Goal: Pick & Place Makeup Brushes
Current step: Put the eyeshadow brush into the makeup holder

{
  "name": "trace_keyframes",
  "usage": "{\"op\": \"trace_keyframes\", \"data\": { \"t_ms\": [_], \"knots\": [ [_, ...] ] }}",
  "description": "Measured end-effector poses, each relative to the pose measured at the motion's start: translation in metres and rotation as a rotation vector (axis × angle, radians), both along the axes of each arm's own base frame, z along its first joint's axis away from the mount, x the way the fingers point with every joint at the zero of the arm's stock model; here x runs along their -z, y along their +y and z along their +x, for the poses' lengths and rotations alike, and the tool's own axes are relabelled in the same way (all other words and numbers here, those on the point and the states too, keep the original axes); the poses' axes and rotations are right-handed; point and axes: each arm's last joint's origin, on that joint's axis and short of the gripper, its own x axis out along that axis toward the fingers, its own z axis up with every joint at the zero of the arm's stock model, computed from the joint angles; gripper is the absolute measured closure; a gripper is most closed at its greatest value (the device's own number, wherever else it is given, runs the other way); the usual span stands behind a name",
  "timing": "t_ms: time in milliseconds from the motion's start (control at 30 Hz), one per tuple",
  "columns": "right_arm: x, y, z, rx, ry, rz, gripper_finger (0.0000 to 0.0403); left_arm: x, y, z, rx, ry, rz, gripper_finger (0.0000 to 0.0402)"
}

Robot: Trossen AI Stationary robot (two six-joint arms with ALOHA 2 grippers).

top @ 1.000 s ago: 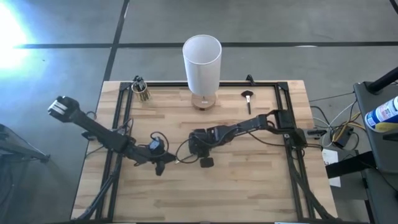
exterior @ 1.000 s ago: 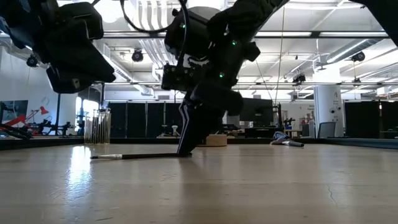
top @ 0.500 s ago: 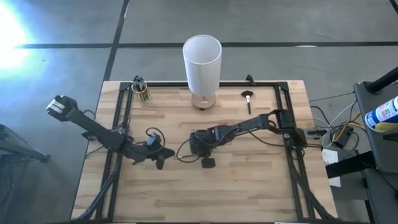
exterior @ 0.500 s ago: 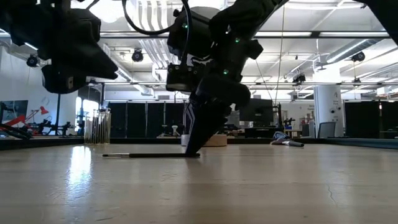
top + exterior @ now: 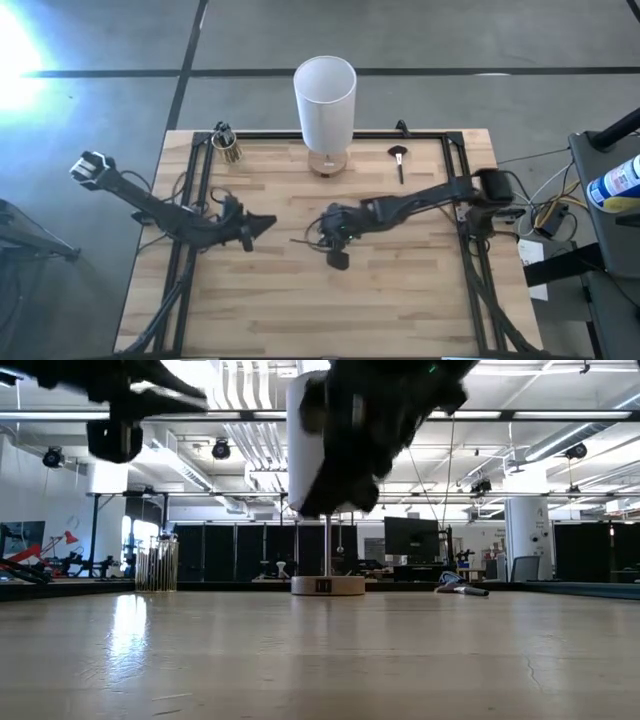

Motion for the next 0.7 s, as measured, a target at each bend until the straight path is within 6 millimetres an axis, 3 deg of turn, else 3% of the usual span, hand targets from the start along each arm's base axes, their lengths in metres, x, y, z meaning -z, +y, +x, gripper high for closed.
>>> {"op": "trace_keyframes", "data": {
  "t_ms": [367, 533, 700],
  "knots": [
    [-0.078, -0.006, -0.051, 0.339, -0.488, 0.285, 0.0392, -0.039, 0.006, -0.004, -0.073, -0.287, 0.069, 0.0353],
    [-0.097, -0.007, -0.054, 0.359, -0.592, 0.341, 0.0392, -0.044, 0.010, 0.000, -0.110, -0.350, 0.054, 0.0353],
    [-0.116, -0.006, -0.044, 0.353, -0.643, 0.357, 0.0392, -0.056, 0.009, 0.008, -0.112, -0.373, 0.071, 0.0353]
  ]
}}
